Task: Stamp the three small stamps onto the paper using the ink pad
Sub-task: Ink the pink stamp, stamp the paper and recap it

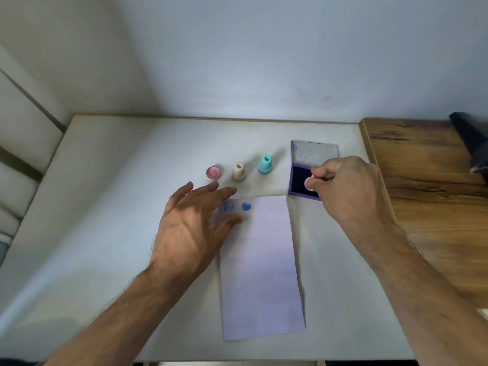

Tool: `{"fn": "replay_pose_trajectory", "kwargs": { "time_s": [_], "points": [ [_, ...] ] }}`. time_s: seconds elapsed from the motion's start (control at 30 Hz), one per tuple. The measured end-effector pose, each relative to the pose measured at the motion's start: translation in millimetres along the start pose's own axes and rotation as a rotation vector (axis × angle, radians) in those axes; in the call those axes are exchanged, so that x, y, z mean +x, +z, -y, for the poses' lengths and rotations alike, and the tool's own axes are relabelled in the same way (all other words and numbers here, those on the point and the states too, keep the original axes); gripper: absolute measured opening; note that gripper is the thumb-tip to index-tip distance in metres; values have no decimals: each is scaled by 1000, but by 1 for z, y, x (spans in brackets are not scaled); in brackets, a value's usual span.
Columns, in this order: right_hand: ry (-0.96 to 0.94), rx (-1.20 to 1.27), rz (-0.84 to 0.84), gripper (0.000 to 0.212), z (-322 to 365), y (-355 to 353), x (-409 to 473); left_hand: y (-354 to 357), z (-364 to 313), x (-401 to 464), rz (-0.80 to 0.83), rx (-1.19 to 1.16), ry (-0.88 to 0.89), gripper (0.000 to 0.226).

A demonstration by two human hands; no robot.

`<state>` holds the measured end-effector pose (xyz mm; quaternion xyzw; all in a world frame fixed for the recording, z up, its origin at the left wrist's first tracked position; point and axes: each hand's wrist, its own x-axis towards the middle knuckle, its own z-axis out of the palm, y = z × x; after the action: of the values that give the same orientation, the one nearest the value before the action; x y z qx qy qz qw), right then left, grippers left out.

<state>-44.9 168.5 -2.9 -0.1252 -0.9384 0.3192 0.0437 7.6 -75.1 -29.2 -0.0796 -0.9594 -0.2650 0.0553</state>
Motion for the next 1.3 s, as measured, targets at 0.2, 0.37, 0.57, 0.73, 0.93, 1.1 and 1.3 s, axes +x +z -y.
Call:
{"fn": "replay_pose_trajectory", "kwargs": {
  "time_s": [0.2, 0.37, 0.57, 0.73, 0.93, 1.1, 1.3],
  "points": [
    [147, 301, -24, 19, 14, 2, -6, 1, 0, 2, 18, 16, 10, 42],
    [386, 892, 252, 8, 42, 15, -28, 2, 2, 3, 37, -16, -11, 40],
    [495, 925, 271, 8, 38, 27, -39, 3, 2, 1, 103, 5, 16, 40],
    [334, 718, 169, 10, 31, 35, -40, 5, 3, 0, 148, 17, 12, 40],
    [106, 499, 111, 15, 27, 44, -47, 8, 4, 0, 163, 39, -4, 41],
    [-34, 379, 76, 24, 26, 48, -50, 9, 6, -1, 162, 60, -1, 42],
    [-179, 209, 35, 27, 26, 51, -56, 10, 7, 0, 144, 69, 2, 42]
  ]
}}
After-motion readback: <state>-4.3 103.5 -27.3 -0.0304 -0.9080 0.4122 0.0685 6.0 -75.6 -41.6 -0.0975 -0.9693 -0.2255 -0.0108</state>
